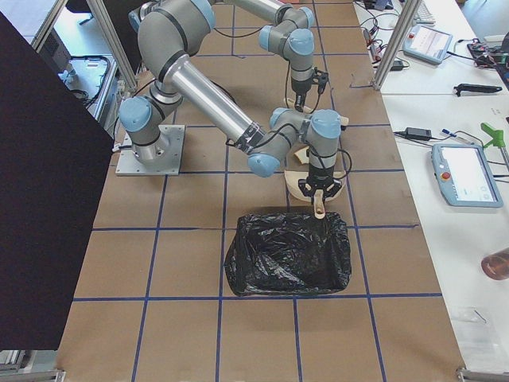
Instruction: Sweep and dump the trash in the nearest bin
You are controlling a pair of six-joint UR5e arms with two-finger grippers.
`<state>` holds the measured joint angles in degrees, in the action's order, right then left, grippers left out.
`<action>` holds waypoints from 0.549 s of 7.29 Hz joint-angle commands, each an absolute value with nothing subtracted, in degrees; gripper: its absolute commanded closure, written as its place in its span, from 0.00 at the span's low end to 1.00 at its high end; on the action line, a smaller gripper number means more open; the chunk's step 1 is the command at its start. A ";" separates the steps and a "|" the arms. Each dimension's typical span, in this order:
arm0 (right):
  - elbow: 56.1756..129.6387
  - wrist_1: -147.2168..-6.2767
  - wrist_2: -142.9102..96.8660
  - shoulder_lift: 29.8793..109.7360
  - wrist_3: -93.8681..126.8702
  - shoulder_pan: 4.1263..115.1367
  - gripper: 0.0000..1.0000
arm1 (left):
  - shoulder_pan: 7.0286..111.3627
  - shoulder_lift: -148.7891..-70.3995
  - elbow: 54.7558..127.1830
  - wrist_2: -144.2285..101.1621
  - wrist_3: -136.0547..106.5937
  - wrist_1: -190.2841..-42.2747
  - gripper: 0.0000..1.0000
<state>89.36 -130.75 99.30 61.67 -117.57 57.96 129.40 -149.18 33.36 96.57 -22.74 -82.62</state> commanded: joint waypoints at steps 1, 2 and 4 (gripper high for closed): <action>89.12 -130.96 99.05 60.91 -117.69 58.97 1.00 | 130.51 -150.99 30.78 96.68 -26.26 -85.41 1.00; 88.51 -130.96 98.97 60.30 -117.86 58.97 1.00 | 130.87 -152.91 28.50 96.77 -26.37 -85.43 1.00; 85.35 -129.91 98.00 58.02 -120.14 59.15 1.00 | 131.57 -154.95 25.06 98.26 -26.63 -87.26 1.00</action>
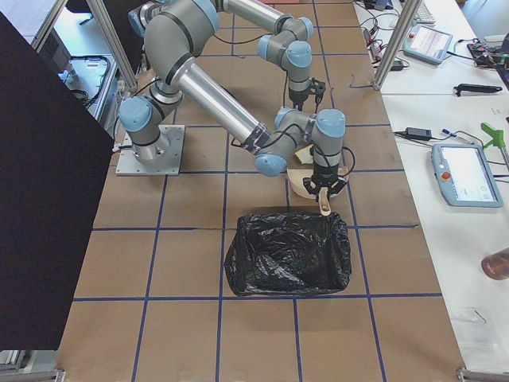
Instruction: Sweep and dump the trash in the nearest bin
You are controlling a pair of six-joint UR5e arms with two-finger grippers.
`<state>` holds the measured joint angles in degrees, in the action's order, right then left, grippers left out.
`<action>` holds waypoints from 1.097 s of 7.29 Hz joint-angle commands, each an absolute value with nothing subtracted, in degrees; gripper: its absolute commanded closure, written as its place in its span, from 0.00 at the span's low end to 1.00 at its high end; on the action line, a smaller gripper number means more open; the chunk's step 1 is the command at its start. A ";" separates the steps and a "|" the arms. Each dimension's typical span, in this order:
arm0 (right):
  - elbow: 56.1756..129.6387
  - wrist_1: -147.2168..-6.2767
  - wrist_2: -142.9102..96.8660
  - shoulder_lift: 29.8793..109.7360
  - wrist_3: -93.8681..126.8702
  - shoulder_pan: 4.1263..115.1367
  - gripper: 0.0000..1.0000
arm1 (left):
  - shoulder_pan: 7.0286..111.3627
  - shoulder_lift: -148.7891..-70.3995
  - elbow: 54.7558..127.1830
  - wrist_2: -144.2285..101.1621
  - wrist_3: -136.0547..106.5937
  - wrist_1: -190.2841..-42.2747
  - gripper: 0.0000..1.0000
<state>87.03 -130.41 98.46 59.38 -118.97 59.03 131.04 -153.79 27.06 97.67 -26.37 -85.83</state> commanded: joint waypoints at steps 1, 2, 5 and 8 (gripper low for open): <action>85.25 -129.38 98.09 58.09 -120.32 59.24 1.00 | 131.83 -155.13 25.05 98.52 -26.80 -87.45 1.00; 85.17 -129.38 98.00 58.01 -121.11 59.67 1.00 | 132.10 -155.04 25.14 98.70 -28.29 -87.71 1.00; 85.25 -128.32 98.00 57.83 -121.64 60.03 1.00 | 133.24 -155.13 25.22 98.79 -35.41 -90.09 1.00; 85.08 -127.97 98.52 57.04 -121.64 59.94 1.00 | 133.94 -155.74 24.61 98.35 -38.39 -90.09 1.00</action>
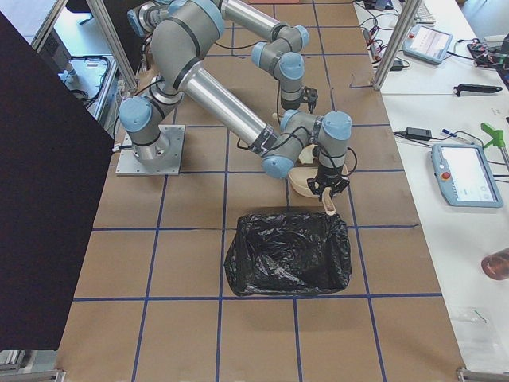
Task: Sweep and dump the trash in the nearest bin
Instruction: 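Sweep the lemon and bread into the dustpan with the left-held brush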
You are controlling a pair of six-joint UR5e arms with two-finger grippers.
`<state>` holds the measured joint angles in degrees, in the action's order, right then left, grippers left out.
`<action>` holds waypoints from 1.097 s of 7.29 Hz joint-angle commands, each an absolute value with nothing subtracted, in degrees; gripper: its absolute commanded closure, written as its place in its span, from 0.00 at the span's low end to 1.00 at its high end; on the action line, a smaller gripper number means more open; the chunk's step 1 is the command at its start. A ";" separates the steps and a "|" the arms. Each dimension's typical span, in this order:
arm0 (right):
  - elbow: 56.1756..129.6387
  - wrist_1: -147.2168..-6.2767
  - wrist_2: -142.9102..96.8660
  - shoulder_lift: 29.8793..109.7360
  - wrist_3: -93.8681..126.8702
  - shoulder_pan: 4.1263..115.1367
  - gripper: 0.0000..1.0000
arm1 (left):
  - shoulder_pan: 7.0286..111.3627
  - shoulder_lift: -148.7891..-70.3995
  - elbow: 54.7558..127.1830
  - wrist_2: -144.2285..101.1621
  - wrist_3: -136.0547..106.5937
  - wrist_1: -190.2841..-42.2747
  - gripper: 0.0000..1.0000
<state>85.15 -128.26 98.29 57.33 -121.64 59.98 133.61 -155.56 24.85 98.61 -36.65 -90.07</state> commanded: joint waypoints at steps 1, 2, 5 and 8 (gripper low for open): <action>85.08 -127.97 98.61 57.04 -121.64 60.03 1.00 | 134.64 -155.74 24.52 98.00 -38.41 -90.09 1.00; 84.99 -127.97 98.70 57.04 -121.64 59.94 1.00 | 135.00 -155.83 24.35 97.74 -38.50 -90.09 1.00; 85.08 -127.97 98.70 57.04 -121.64 59.94 1.00 | 135.96 -157.58 22.43 92.57 -38.67 -86.77 1.00; 85.08 -127.88 98.70 56.95 -121.64 59.94 1.00 | 136.84 -160.22 18.55 87.64 -39.46 -81.05 1.00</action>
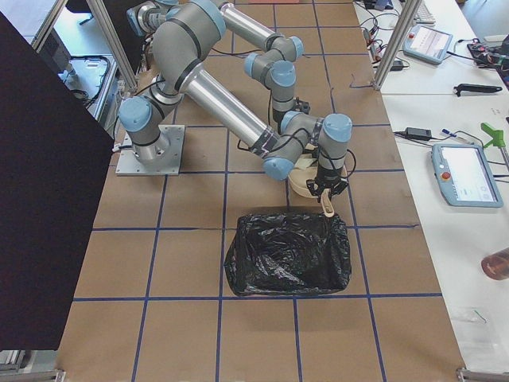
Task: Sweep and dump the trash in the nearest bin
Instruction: 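Sweep the lemon and bread into the dustpan with the left-held brush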
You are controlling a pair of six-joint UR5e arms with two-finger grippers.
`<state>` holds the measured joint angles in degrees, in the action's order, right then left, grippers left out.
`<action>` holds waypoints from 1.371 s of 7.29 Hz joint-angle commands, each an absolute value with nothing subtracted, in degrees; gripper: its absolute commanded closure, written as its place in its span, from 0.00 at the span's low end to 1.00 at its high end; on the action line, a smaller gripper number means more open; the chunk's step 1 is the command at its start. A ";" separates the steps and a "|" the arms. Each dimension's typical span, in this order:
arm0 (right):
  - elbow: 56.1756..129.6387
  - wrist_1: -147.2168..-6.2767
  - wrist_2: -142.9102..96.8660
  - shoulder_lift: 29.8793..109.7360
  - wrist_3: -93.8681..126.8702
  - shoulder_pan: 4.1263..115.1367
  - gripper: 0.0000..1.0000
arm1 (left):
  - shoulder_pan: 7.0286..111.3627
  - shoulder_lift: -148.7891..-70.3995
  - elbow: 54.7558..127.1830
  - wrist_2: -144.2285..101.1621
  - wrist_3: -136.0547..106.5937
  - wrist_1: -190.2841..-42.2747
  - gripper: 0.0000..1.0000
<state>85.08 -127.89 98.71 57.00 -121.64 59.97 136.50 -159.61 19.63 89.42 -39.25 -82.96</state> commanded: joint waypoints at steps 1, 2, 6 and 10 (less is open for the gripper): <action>85.08 -127.88 98.70 57.04 -121.64 59.94 1.00 | 137.45 -160.22 18.46 86.67 -39.55 -79.47 1.00; 85.08 -127.88 98.70 57.04 -121.64 59.94 1.00 | 137.55 -160.49 18.54 85.09 -39.55 -75.54 1.00; 85.08 -127.88 98.70 57.04 -121.64 59.94 1.00 | 138.51 -161.03 18.37 77.51 -39.46 -72.15 1.00; 85.08 -127.88 98.70 57.04 -121.64 59.94 1.00 | 138.34 -158.20 19.33 89.11 -49.24 -82.70 1.00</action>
<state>85.08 -127.88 98.70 57.04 -121.64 59.97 138.38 -158.20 19.08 87.07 -43.17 -80.77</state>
